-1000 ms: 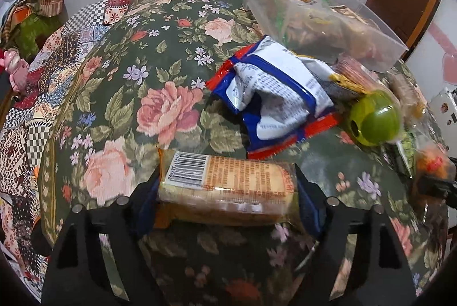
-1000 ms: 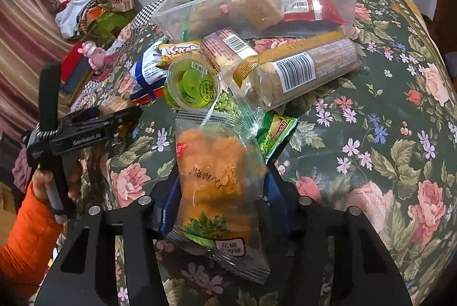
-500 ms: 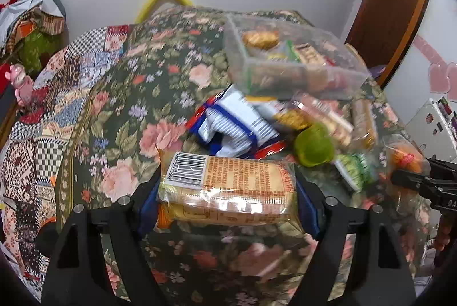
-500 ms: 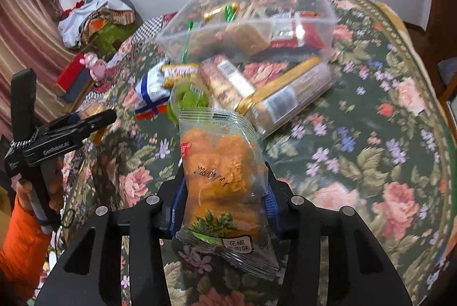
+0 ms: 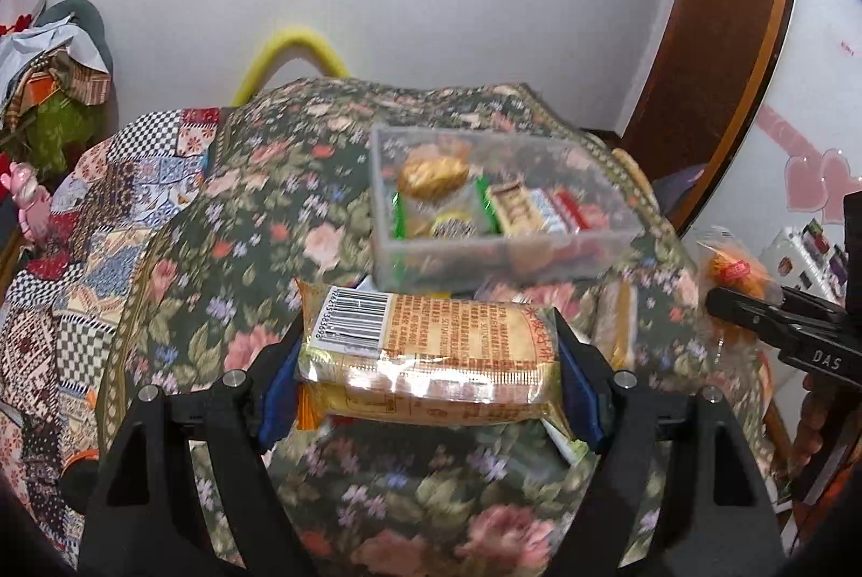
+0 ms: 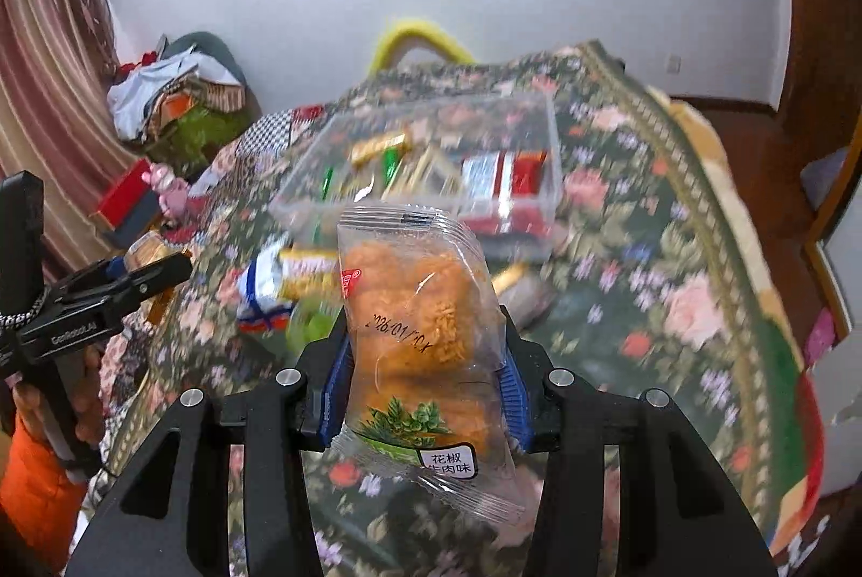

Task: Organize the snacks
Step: 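Carry the biscuit pack and orange puff bag into the clear box and release both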

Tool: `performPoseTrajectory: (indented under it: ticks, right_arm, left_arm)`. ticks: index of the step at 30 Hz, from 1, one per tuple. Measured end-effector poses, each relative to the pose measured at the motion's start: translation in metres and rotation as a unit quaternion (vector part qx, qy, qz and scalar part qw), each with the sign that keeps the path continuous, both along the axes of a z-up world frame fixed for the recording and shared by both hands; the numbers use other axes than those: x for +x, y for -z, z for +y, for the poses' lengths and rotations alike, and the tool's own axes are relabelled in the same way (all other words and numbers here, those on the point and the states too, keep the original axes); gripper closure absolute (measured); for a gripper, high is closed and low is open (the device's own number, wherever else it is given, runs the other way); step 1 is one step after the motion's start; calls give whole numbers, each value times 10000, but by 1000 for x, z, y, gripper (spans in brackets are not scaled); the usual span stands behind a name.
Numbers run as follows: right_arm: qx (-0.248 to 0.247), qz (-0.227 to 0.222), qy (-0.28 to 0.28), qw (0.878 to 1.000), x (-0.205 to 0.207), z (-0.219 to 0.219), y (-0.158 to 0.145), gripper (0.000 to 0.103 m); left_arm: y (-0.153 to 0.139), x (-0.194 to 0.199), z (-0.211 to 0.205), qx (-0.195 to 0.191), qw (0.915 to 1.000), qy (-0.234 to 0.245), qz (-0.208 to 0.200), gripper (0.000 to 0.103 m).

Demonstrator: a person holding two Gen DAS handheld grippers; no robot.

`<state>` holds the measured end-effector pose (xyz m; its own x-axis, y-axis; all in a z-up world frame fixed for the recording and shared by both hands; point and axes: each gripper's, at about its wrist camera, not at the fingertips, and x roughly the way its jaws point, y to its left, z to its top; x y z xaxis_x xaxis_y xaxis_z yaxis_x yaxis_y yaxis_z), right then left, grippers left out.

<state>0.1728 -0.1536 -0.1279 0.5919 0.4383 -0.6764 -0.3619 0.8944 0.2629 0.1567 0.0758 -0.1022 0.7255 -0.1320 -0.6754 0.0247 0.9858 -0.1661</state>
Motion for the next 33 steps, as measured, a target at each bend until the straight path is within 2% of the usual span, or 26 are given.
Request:
performPoseTrajectory:
  ticks: [8,13,22,33]
  right_arm:
    - [-49,-417,135,9990,30,-6,-21,60]
    - [-89,-569,193,9982,51,-3,-26,59]
    - [-191,-562,191,9981,97,6,-18,59]
    - [-536,-322,37,9980,148,33,7,59]
  left_arm:
    - [-25,45,-14,49,9996,71,-266,24]
    - [-24,72,-20,-41,9996,62,-286,24]
    - [-9,129,-19,-187,9998,-28,-91,24]
    - [24,192,-10,-284,9989,-158,346,24]
